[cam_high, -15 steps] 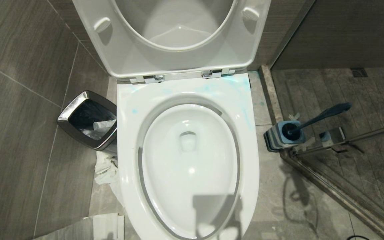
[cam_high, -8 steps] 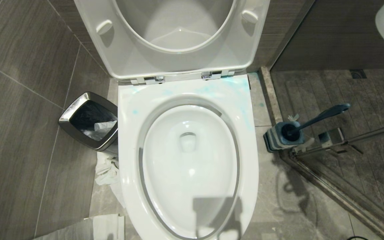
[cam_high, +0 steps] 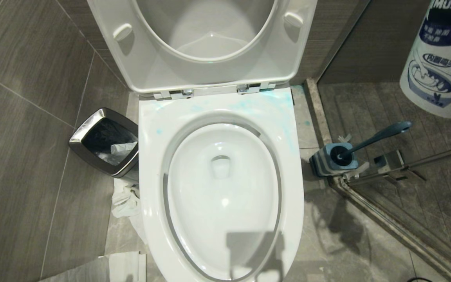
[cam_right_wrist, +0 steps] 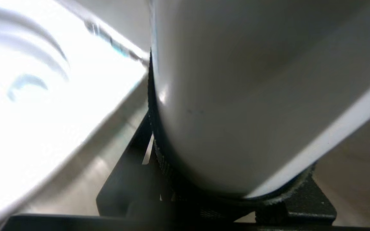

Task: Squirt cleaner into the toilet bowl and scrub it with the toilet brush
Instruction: Pour in the cleaning agent

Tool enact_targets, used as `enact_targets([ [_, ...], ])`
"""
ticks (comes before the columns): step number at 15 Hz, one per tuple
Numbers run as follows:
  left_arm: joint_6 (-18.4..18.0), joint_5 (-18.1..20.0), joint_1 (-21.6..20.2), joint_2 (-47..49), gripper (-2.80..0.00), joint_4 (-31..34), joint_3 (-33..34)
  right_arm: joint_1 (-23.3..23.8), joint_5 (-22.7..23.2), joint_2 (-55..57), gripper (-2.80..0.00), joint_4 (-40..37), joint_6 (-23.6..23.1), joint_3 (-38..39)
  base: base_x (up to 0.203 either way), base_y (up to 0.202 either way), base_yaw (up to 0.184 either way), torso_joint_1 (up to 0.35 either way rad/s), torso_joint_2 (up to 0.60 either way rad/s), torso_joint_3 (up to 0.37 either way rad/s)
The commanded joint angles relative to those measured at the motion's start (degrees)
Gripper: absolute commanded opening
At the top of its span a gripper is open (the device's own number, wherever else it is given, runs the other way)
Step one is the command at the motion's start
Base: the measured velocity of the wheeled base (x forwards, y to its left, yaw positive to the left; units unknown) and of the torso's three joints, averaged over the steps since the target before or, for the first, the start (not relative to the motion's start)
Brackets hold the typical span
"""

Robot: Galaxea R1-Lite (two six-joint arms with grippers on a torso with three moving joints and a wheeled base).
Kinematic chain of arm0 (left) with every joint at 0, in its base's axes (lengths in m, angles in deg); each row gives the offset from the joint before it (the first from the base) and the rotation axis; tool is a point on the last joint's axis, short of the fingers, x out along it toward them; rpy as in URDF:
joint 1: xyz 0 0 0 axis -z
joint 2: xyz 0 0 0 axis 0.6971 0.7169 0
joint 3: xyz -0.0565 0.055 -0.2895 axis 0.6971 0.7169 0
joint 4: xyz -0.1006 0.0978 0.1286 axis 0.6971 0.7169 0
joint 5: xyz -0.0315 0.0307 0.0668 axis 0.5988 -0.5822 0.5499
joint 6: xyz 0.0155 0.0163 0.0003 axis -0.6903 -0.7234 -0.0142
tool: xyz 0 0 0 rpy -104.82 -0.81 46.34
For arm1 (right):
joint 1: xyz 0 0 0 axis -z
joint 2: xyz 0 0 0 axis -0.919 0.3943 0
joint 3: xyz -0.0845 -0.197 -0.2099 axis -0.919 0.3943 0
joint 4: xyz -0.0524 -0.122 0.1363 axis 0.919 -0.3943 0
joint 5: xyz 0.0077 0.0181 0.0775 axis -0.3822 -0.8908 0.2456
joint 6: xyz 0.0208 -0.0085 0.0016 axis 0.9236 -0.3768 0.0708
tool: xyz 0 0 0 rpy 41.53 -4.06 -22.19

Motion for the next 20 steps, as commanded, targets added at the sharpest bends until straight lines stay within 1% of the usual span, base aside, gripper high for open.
enact_targets([
  [1, 0.01, 0.0, 0.02, 0.09, -2.8, 0.0, 0.03, -2.28, -2.92, 0.66, -2.8, -2.98, -5.27, -0.36, 0.0, 0.0, 0.0, 0.0, 0.0, 0.0],
  [3, 0.07, -0.06, 0.02, 0.09, -2.8, 0.0, 0.0, -2.41, -6.58, 2.24, -2.8, -3.65, -9.24, -1.07, 0.0, 0.0, 0.0, 0.0, 0.0, 0.0],
  [4, 0.18, -0.09, 0.02, 0.09, -2.8, 0.0, -0.01, -2.76, -7.21, 3.2, -2.8, -3.66, -12.54, -1.95, 0.0, 0.0, 0.0, 0.0, 0.0, 0.0],
  [6, 0.36, -0.18, 0.02, 0.09, -2.8, 0.0, -0.01, -4.13, -7.49, 6.46, -2.8, -3.47, -17.17, -4.21, 0.0, 0.0, 0.0, 0.0, 0.0, 0.0],
  [8, 0.53, -0.18, 0.02, 0.09, -2.8, 0.0, 0.04, -5.69, -7.87, 9.98, -2.8, -3.23, -23.24, -6.78, 0.0, 0.0, 0.0, 0.0, 0.0, 0.0],
  [9, 0.53, -0.18, 0.02, 0.09, -2.8, 0.0, 0.04, -6.21, -8.3, 11.75, -2.8, -3.05, -25.17, -7.57, 0.0, 0.0, 0.0, 0.0, 0.0, 0.0],
  [10, 0.53, -0.21, 0.02, 0.09, -2.8, 0.0, 0.04, -7.32, -10.11, 13.73, -2.8, -2.96, -26.88, -8.63, 0.0, 0.0, 0.0, 0.0, 0.0, 0.0],
  [13, 0.53, -0.18, 0.02, 0.09, -2.8, 0.0, 0.0, -12.98, -19.28, 19.63, -2.8, -2.96, -31.08, -11.75, 0.0, 0.0, 0.0, 0.0, 0.0, 0.0],
  [14, 0.53, -0.18, 0.02, 0.09, -2.8, 0.0, 0.04, -14.08, -21.77, 21.21, -2.8, -2.93, -33.05, -12.35, 0.0, 0.0, 0.0, 0.0, 0.0, 0.0],
  [16, 0.53, -0.18, 0.02, 0.09, -2.8, 0.0, 0.0, -14.79, -23.97, 23.79, -2.8, -2.9, -38.89, -14.43, 0.0, 0.0, 0.0, 0.0, 0.0, 0.0],
  [18, 0.53, -0.27, 0.02, 0.09, -2.8, 0.0, 0.04, -14.93, -24.74, 26.14, -2.8, -2.85, -45.58, -17.49, 0.0, 0.0, 0.0, 0.0, 0.0, 0.0],
  [20, 0.53, -0.18, 0.02, 0.09, -2.8, 0.0, 0.04, -15.47, -25.78, 27.35, -2.8, -2.9, -51.22, -18.62, 0.0, 0.0, 0.0, 0.0, 0.0, 0.0],
])
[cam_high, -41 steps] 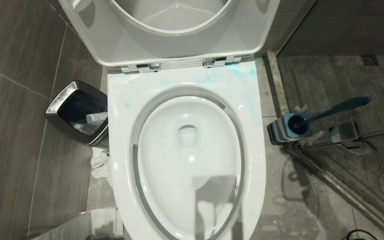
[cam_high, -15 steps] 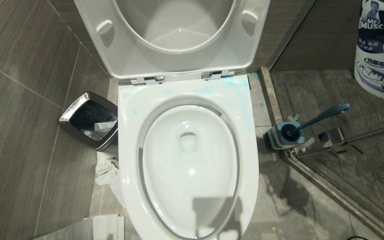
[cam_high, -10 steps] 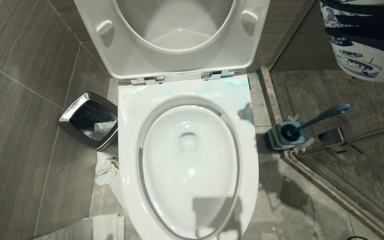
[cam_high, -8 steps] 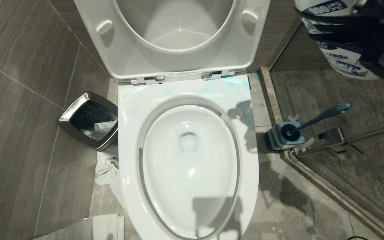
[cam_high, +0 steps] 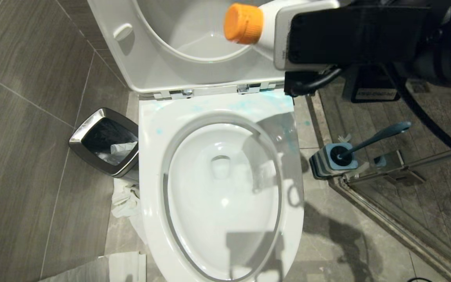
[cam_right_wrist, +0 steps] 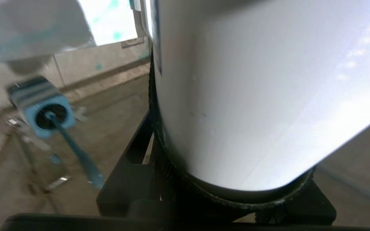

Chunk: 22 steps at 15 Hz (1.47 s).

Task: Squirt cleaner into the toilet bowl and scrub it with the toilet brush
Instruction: Pour in the cleaning agent

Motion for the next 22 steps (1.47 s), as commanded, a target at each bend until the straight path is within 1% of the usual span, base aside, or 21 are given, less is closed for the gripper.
enact_targets([
  [1, -0.01, 0.0, 0.0, 0.09, -2.8, 0.0, 0.03, -0.54, -1.46, 2.65, -2.8, -0.11, -6.44, -1.06, 0.0, 0.0, 0.0, 0.0, 0.0, 0.0],
  [2, -0.01, 0.0, 0.0, 0.09, -2.8, 0.0, 0.03, -0.65, -2.84, 3.3, -2.8, -0.05, -8.95, -1.14, 0.0, 0.0, 0.0, 0.0, 0.0, 0.0],
  [6, -0.01, 0.0, 0.0, 0.09, -2.8, 0.0, 0.03, -1.85, -8.27, 7.09, -2.8, -0.01, -14.75, -3.7, 0.0, 0.0, 0.0, 0.0, 0.0, 0.0],
  [10, -0.01, 0.0, 0.0, 0.09, -2.8, 0.0, 0.03, -5.22, -17.65, 10.8, -2.8, -0.06, -16.59, -5.67, 0.0, 0.0, 0.0, 0.0, 0.0, 0.0],
  [12, -0.01, 0.0, 0.0, 0.09, -2.8, 0.0, 0.03, -6.09, -20.68, 11.89, -2.8, 0.06, -21.18, -6.39, 0.0, 0.0, 0.0, 0.0, 0.0, 0.0],
  [13, -0.01, 0.0, 0.0, 0.09, -2.8, 0.0, 0.03, -6.27, -21.04, 12.52, -2.8, 0.07, -22.07, -6.5, 0.0, 0.0, 0.0, 0.0, 0.0, 0.0],
  [16, -0.01, 0.0, 0.0, 0.09, -2.8, 0.0, 0.03, -6.31, -22.48, 14.15, -2.8, -0.11, -22.39, -6.49, 0.0, 0.0, 0.0, 0.0, 0.0, 0.0],
  [18, -0.01, 0.0, 0.0, 0.09, -2.8, 0.0, 0.03, -6.31, -23.2, 14.34, -2.8, 0.04, -24.1, -6.5, 0.0, 0.0, 0.0, 0.0, 0.0, 0.0],
  [22, -0.01, 0.0, 0.0, 0.09, -2.8, 0.0, -0.05, -6.22, -24.25, 14.69, -2.8, -0.02, -24.41, -6.68, 0.0, 0.0, 0.0, 0.0, 0.0, 0.0],
])
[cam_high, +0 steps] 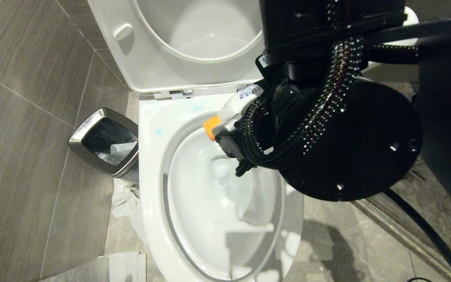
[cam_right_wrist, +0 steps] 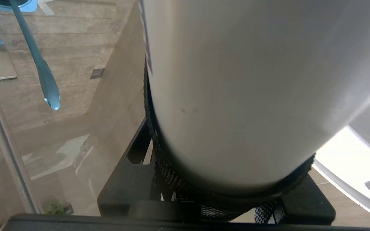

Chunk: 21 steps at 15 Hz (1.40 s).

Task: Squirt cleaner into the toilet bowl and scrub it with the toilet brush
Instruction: Pour in the cleaning agent

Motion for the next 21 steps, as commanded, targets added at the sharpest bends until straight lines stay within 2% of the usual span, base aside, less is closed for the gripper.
enact_targets([
  [1, -0.03, -0.01, 0.0, 0.09, -2.8, 0.01, 0.01, 0.06, -0.47, 0.3, -2.8, -0.11, -0.65, -0.04, 0.0, 0.0, 0.0, 0.0, 0.0, 0.0],
  [12, -0.03, -0.01, 0.0, 0.09, -2.8, 0.01, 0.01, 0.06, -0.55, 0.03, -2.8, -0.55, -0.73, 0.23, 0.0, 0.0, 0.0, 0.0, 0.0, 0.0],
  [17, -0.03, -0.01, 0.0, 0.09, -2.8, 0.01, 0.01, 0.15, -1.7, -0.1, -2.8, -0.28, -5.52, 0.05, 0.0, 0.0, 0.0, 0.0, 0.0, 0.0],
  [21, -0.03, -0.01, 0.0, 0.09, -2.8, 0.01, 0.01, 0.53, -1.7, 0.21, -2.8, -0.19, -5.57, 0.05, 0.0, 0.0, 0.0, 0.0, 0.0, 0.0],
])
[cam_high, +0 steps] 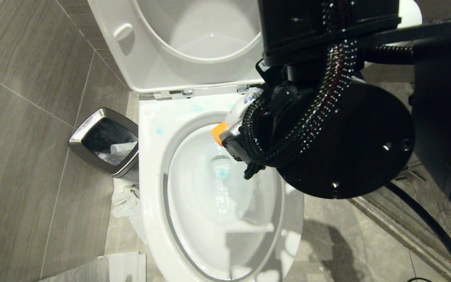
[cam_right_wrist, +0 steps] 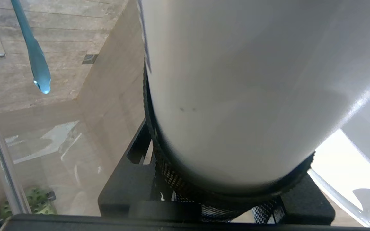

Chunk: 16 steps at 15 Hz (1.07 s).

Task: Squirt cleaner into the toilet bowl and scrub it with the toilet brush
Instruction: Pour in the cleaning agent

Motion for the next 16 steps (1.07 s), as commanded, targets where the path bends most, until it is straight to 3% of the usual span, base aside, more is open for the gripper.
enact_targets([
  [1, 0.0, 0.0, 0.04, 0.09, -2.8, 0.0, 0.01, 0.21, -0.42, 0.01, -2.8, 0.06, -0.65, 0.14, 0.0, 0.0, 0.0, 0.0, 0.0, 0.0],
  [9, 0.0, 0.0, 0.04, 0.09, -2.8, 0.0, 0.01, 0.5, -0.42, -0.16, -2.8, 0.41, -0.48, -0.2, 0.0, 0.0, 0.0, 0.0, 0.0, 0.0],
  [16, 0.0, 0.0, 0.04, 0.09, -2.8, 0.0, 0.01, 0.71, -0.54, -1.29, -2.8, 13.21, 0.66, 0.71, 0.0, 0.0, 0.0, 0.0, 0.0, 0.0],
])
